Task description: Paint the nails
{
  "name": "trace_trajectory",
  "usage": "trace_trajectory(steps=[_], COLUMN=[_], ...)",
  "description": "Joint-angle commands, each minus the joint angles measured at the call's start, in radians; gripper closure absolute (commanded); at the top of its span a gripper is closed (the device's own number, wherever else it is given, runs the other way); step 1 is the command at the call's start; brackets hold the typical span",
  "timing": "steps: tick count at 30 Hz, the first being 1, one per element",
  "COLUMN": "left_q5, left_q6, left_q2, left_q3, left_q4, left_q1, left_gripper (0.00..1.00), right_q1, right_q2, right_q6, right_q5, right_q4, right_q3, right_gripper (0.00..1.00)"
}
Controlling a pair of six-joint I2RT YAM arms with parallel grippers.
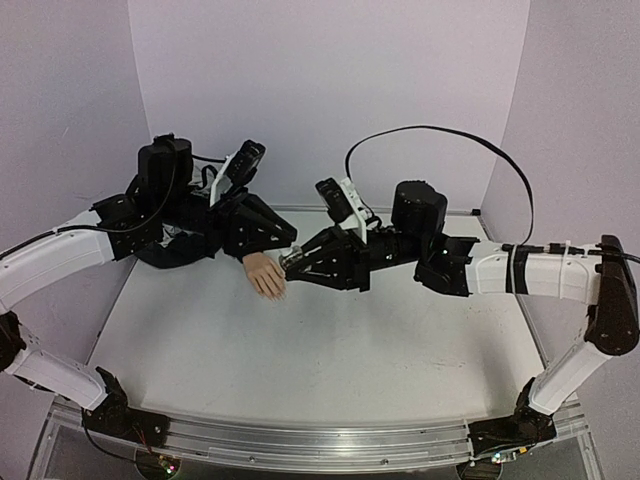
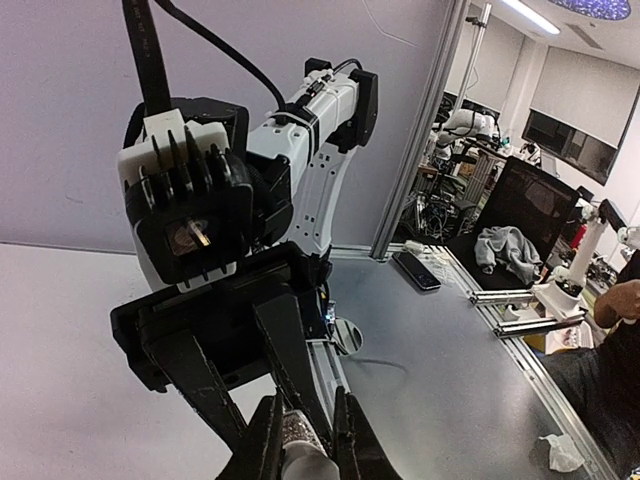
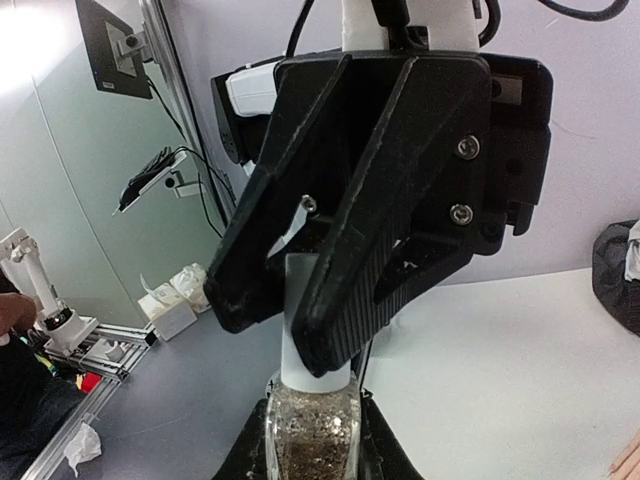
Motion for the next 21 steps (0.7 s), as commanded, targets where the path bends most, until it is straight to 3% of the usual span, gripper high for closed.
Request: trace_trajectory(steps=[1,6,7,10,14,18,21], left_q5=[0.073,0.004,-0.034,-0.171,-0.359,-0.495,-0.466], left_q6=[0.016,-0.011,-0.041,-0.122,-0.165,-0.158,-0.166], left_q2=[-0.041,-0.097,-0.106,-0.124,-0.112,-0.041,-0.036], left_q3=[0.015,-0.02,-0.023,-0.034,0.031,0.161,0.161], left_q4=[0.003,0.003,0.003,-0.015,-0.187,-0.467,-0.48], left_q1=[0.024,0.024,0.026,0.031,0.031,0.031,0.031], left_gripper=[1.0,1.0,0.96,0.51,0.22,0.17,0.19], right_q1=[0.01,0.007,0.007,0.008,0.008,0.019,0.035], right_q2=[-0.096,-0.096,-0.098,-0.114,-0.113,-0.099,-0.09], right_q6=[-0.031,-0.092,-0.127,-0.213,-0.26,-0.316,-0.34], right_q5=[-0.179,-0.113,-0.077,0.116,0.435,0.552,0.619], right_q4=[0.192,0.132,0.077,-0.05,-0.183,-0.26,-0.281], right_q3=[-0.016,-0.012,-0.002,0.002,0.015,0.052,0.063], right_gripper=[1.0,1.0,1.0,1.0,1.0,1.0,1.0])
